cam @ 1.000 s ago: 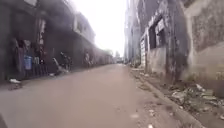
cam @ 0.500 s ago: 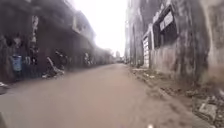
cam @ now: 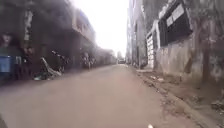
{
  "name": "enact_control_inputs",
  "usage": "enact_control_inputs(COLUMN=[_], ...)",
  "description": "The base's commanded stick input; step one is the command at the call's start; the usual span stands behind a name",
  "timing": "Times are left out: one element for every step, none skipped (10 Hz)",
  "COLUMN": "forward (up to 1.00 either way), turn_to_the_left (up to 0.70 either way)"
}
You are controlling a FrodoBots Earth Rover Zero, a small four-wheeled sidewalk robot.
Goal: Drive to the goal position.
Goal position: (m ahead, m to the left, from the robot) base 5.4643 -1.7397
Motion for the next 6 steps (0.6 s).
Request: enact_control_inputs(forward=[1.00, 1.00, 1.00, 1.00, 1.00, 1.00], turn_to_the_left=[-0.27, 0.00, 0.00, 0.00, 0.00, 0.00])
